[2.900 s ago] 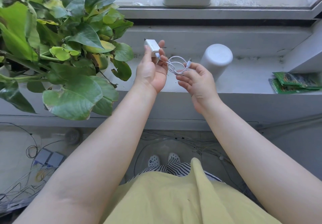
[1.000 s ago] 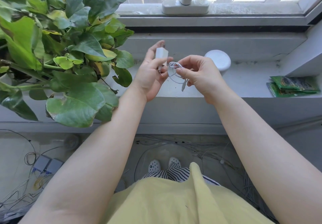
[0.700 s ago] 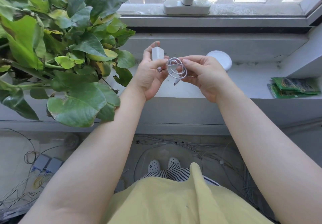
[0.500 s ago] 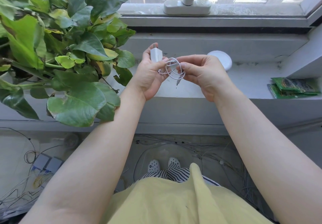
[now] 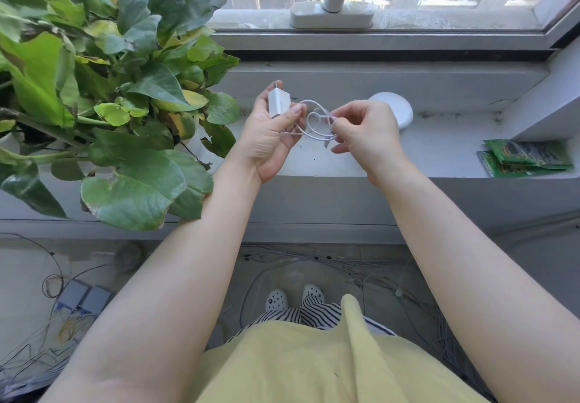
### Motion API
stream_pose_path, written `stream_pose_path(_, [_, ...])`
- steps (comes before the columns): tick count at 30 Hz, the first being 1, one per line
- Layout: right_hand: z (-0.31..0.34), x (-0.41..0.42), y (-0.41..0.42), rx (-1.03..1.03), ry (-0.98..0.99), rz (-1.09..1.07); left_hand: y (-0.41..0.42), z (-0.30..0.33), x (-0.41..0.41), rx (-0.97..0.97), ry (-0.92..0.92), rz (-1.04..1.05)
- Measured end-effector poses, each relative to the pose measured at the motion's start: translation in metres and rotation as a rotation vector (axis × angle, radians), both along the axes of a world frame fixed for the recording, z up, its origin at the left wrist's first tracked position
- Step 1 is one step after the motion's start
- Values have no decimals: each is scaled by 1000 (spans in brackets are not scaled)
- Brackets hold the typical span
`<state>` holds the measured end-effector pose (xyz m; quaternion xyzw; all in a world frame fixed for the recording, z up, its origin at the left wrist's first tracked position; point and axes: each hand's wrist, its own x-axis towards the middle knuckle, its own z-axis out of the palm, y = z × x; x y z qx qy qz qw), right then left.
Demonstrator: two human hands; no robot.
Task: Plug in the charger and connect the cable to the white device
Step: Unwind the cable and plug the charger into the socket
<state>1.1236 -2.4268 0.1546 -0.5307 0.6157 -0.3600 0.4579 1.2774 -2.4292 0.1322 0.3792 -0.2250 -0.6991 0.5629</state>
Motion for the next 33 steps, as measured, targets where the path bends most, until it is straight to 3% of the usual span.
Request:
stream_pose_path(5, [6, 0, 3, 130, -336, -132, -1, 6, 3, 30, 128, 54])
stream_pose_path(9, [7, -1, 5, -56, -427, -142, -3, 5, 5, 99, 158, 134])
stream_pose_path(11, [7, -4, 7, -150, -437, -167, -4, 4, 5, 131, 98, 184])
stream_pose_path(15, [9, -10, 14, -273, -509, -190, -9, 1, 5, 140, -226, 285])
stream_pose_path(23, [31, -18, 17, -322, -764, -86, -12, 7, -3, 260, -104, 466])
stream_pose_path(27, [30, -20, 12, -212, -766, -89, -15, 6, -1, 283, -172, 367])
stream_pose_path(31, [38, -14, 2, -243, -737, -48, -10, 7, -1, 348, -297, 151])
stream_pose_path(33, [42, -10, -1, -267, -715, -11, -7, 9, -3, 403, -254, 70])
